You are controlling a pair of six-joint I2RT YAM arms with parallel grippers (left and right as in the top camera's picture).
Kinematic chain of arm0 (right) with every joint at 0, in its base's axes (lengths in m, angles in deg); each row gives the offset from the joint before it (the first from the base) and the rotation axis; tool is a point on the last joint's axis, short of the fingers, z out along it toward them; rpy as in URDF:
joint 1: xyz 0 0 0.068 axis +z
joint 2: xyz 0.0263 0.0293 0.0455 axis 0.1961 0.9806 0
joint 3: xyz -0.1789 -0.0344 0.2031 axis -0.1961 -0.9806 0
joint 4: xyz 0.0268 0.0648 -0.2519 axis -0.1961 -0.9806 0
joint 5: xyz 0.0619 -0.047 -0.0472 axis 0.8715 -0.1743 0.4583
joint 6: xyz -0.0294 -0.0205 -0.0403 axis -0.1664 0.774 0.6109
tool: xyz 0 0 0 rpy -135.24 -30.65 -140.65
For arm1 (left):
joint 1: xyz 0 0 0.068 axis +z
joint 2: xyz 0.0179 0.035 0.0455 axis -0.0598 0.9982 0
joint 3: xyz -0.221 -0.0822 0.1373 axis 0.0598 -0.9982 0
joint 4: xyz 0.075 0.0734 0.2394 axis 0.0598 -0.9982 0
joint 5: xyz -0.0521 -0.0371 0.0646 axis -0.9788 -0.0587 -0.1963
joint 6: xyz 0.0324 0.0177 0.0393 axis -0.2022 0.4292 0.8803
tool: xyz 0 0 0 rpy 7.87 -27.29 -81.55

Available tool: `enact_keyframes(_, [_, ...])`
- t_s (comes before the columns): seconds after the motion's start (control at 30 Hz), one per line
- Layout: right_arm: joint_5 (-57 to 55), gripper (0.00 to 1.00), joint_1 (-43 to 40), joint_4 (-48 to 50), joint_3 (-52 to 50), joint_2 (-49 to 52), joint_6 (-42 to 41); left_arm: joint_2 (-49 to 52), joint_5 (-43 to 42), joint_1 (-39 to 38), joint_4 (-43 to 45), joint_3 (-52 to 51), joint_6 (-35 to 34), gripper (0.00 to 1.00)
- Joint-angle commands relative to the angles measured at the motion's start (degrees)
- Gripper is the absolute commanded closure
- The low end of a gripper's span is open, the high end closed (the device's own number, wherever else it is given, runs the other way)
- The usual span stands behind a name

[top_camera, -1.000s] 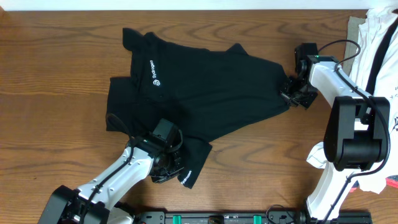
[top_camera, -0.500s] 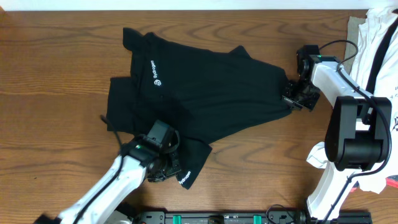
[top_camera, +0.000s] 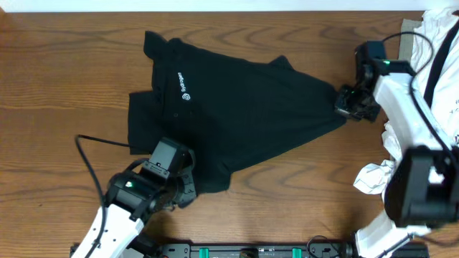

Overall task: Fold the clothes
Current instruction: 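Lift the shirt with both grippers and stretch it between them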

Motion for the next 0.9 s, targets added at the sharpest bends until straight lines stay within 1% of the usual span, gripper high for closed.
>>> enact_keyframes(0.0, [-1.62,0.99,-0.39,-1.49,0.24,-7.23,2.56,-0.46,5.25,-0.13,-4.0,7.65,1.99,0.94])
enact_keyframes(0.1, [-1.62,0.99,-0.42,-2.95,0.24,-11.96,3.08,-0.46,7.54,-0.13,-7.85,13.86,2.58,0.94])
enact_keyframes(0.27, [-1.57,0.99,-0.42,-5.03,0.24,-19.93,4.92,-0.46,15.17,-0.13,-13.55,25.77,2.73,0.94])
enact_keyframes(0.57, [-0.26,0.99,-0.42,-6.8,1.49,-33.42,5.29,-0.35,22.75,-0.13,-15.06,43.74,3.45,0.94])
enact_keyframes(0.7, [2.29,0.99,-0.39,-8.41,4.31,-36.98,7.32,-0.35,23.61,-0.13,-15.17,50.9,5.49,0.94])
enact_keyframes(0.87, [4.9,0.99,-0.39,-11.78,12.13,-38.47,9.27,0.42,27.02,-0.13,-17.27,61.13,6.88,0.94])
